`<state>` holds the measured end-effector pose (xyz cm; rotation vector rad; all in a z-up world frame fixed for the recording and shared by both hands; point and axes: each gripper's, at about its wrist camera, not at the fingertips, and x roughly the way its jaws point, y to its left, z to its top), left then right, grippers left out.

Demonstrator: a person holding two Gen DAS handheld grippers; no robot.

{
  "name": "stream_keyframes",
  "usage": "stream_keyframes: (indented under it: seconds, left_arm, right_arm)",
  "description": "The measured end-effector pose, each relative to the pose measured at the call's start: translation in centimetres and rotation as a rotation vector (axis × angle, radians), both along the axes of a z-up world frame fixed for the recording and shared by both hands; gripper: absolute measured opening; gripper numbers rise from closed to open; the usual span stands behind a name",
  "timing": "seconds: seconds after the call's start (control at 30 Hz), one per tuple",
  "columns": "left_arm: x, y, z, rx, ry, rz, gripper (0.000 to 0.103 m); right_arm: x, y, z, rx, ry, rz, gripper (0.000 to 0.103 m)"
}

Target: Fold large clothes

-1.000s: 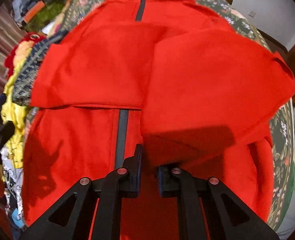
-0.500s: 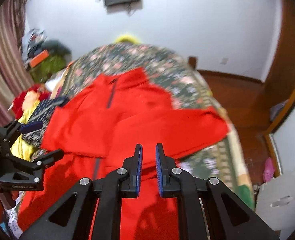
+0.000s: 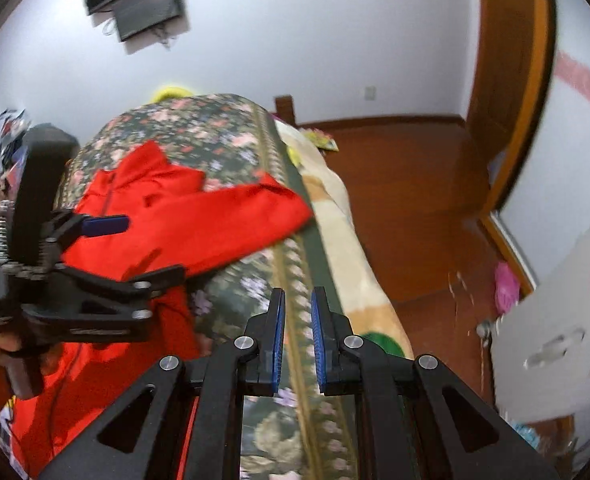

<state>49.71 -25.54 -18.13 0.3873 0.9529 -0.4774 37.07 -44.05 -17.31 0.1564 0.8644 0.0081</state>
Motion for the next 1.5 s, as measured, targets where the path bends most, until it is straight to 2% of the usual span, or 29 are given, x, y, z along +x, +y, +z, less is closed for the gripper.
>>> stream_keyframes:
  seconds: [0.13, 0.2, 0.23, 0.37, 0.43, 0.47, 0.5, 0.57, 0.63, 0.73, 0.93, 0.97, 1.03, 1.13, 1.23, 1.33, 1.43, 1.5]
  left_arm:
    - [2.2, -2.5, -3.7, 0.063, 0.036, 0.008, 0.093]
    - [3.5, -2.7, -5.3, 0.071, 0.064, 0.033, 0.085]
    - [4.0, -2.7, -5.9, 0.061, 0.076, 0.045, 0.084]
    - [5.3, -2.0, -6.6, -0.076, 0.119, 0.14, 0.077]
    - [5.5, -2.2, -6.4, -0.075, 0.099, 0.16, 0.06]
    - [5.7, -2.2, -6.2, -0.073, 0.093, 0.161, 0.044]
    - [5.9, -2.1, -6.0, -0.071, 0.091, 0.166, 0.022]
    - [6.3, -1.6, -5.4, -0.062, 0.09, 0.183, 0.004]
    - [6.4, -0.3, -4.2, -0.104, 0.089, 0.186, 0.004]
    - [5.8, 2.2, -0.7, -0.148, 0.003, 0.189, 0.004]
    - [4.2, 8.1, 9.0, -0.193, -0.247, 0.199, 0.004]
    - [3.7, 9.5, 11.1, -0.185, -0.321, 0.208, 0.004]
    - [2.9, 11.6, 14.1, -0.175, -0.428, 0.228, 0.004]
    - [2.0, 15.1, 17.5, -0.197, -0.532, 0.256, 0.004]
    - [0.6, 19.1, 19.4, -0.204, -0.618, 0.296, 0.004]
    - [0.1, 23.1, 19.8, -0.207, -0.661, 0.357, 0.004]
    - [-0.2, 28.0, 18.5, -0.197, -0.672, 0.444, 0.004]
    - [-0.1, 30.7, 17.0, -0.2, -0.642, 0.489, 0.004]
  right_arm:
    - [0.1, -1.3, -1.8, 0.065, 0.023, -0.015, 0.009]
    - [0.2, -1.6, -2.5, 0.084, 0.033, -0.015, 0.009]
    - [0.2, -1.6, -2.8, 0.085, 0.036, -0.015, 0.009]
    - [0.6, -1.3, -3.5, 0.048, 0.046, -0.01, 0.009]
    - [0.6, -0.7, -3.5, 0.033, 0.045, 0.0, 0.009]
    - [0.5, -0.5, -3.5, 0.031, 0.045, 0.009, 0.009]
    - [0.5, -0.2, -3.4, 0.031, 0.044, 0.015, 0.009]
    - [0.4, 0.3, -3.2, 0.032, 0.041, 0.025, 0.009]
    - [0.2, 0.9, -2.8, 0.034, 0.037, 0.034, 0.009]
    - [0.2, 1.9, -2.3, 0.031, 0.031, 0.05, 0.009]
    - [1.0, 4.5, -1.4, 0.028, 0.024, 0.085, 0.009]
    - [1.4, 5.2, -1.2, 0.034, 0.021, 0.093, 0.009]
    - [2.0, 6.2, -1.0, 0.043, 0.017, 0.111, 0.009]
    - [3.4, 8.6, -0.3, 0.032, 0.0, 0.139, 0.009]
    - [5.0, 11.2, 0.5, 0.024, -0.025, 0.177, 0.009]
    - [6.9, 13.6, 0.6, 0.016, -0.021, 0.215, 0.009]
    - [9.3, 16.2, -0.2, -0.041, 0.001, 0.23, 0.009]
    - [10.8, 17.9, -1.5, -0.09, 0.041, 0.24, 0.009]
